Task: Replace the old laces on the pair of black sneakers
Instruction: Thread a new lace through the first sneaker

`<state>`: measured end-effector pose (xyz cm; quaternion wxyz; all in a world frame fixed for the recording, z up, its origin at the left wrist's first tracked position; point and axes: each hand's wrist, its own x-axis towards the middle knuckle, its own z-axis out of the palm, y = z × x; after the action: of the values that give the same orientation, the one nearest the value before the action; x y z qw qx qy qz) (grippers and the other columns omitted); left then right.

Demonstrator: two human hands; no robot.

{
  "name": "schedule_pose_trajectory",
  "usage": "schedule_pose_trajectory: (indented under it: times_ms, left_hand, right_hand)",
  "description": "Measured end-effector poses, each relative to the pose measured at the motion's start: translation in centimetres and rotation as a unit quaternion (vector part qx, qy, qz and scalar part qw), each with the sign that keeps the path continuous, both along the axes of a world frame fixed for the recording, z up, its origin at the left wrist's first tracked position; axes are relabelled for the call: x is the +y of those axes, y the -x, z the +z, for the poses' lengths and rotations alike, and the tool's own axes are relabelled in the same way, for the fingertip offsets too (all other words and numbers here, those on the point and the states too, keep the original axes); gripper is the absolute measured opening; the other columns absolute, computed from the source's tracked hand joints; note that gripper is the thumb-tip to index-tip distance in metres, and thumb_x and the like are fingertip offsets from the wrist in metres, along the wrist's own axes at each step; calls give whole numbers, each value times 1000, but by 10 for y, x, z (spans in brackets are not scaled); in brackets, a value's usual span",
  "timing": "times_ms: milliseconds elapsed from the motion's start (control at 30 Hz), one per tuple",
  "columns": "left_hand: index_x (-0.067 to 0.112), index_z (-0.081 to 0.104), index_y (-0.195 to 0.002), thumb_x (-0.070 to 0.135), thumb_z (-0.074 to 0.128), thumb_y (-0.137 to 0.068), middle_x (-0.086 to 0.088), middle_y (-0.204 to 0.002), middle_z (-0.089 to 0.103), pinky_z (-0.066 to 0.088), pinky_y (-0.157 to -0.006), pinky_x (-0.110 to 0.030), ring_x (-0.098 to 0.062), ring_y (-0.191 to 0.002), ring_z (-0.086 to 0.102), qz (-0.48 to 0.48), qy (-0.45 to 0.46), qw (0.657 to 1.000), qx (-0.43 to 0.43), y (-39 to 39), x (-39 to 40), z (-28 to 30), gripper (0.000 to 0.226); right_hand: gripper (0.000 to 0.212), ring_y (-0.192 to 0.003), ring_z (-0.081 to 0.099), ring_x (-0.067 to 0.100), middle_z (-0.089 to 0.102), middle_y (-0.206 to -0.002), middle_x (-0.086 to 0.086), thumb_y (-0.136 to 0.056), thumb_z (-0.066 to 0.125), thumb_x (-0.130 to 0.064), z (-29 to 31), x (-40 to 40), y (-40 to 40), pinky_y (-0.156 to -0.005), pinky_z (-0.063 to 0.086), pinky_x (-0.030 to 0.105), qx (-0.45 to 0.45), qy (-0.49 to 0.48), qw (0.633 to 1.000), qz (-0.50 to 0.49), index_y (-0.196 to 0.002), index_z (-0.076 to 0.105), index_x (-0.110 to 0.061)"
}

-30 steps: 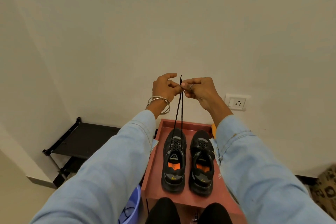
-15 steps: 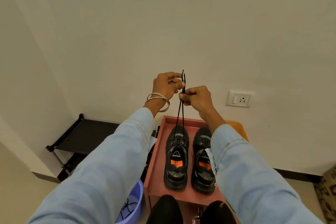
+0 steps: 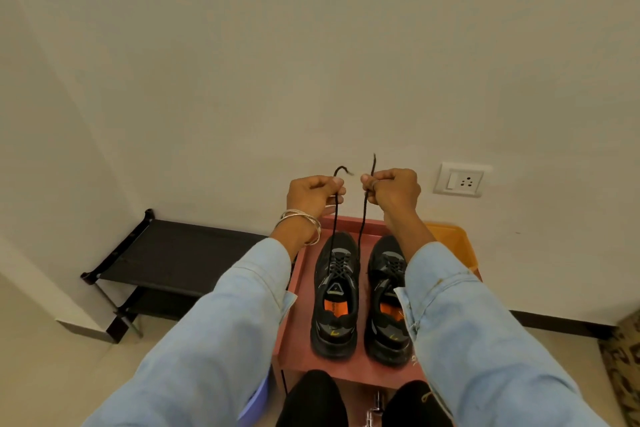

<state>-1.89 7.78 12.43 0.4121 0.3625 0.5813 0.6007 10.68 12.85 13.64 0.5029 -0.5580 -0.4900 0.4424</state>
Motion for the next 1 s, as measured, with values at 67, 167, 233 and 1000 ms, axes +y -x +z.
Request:
schedule_pose_trajectory:
  times_ms: [67,167,233,1000]
  left_hand:
    - [7,70,-97,16,66,-87,-8,-93,71,56,-68,-27,-20,-77,68,-57,27,997,-39,2,-3,0,13]
    - [11,71,-97,17,65,-88,-2,-95,71,54,-74,-30,-17,-84,68,-136,60,989,-27,3,0,-2,12]
    - [15,72,-91,17,65,-88,0,-92,72,52,-80,-36,-14,-86,68,-163,49,985,16,2,5,-2,9]
    - [-1,70,-104,-4,68,-80,-17,-98,71,55,-86,-28,-21,-88,67,-88,-28,939,332,24,32,-1,25]
  right_hand:
    - [11,-49,58,14,69,-73,12,-80,75,-2,-3,1,-1,-49,53,22,33,28,999,2,-83,65,2]
    - [8,-54,62,19,72,-79,13,-79,75,-1,1,3,4,-53,56,26,36,34,998,34,-82,68,0]
    - [6,-63,69,21,73,-79,12,-80,71,4,6,6,8,-58,59,30,33,20,998,58,-78,69,-1]
    - [4,-58,57,12,70,-84,4,-80,74,-11,-17,-5,3,-49,42,17,-64,3,995,71,-83,75,-8]
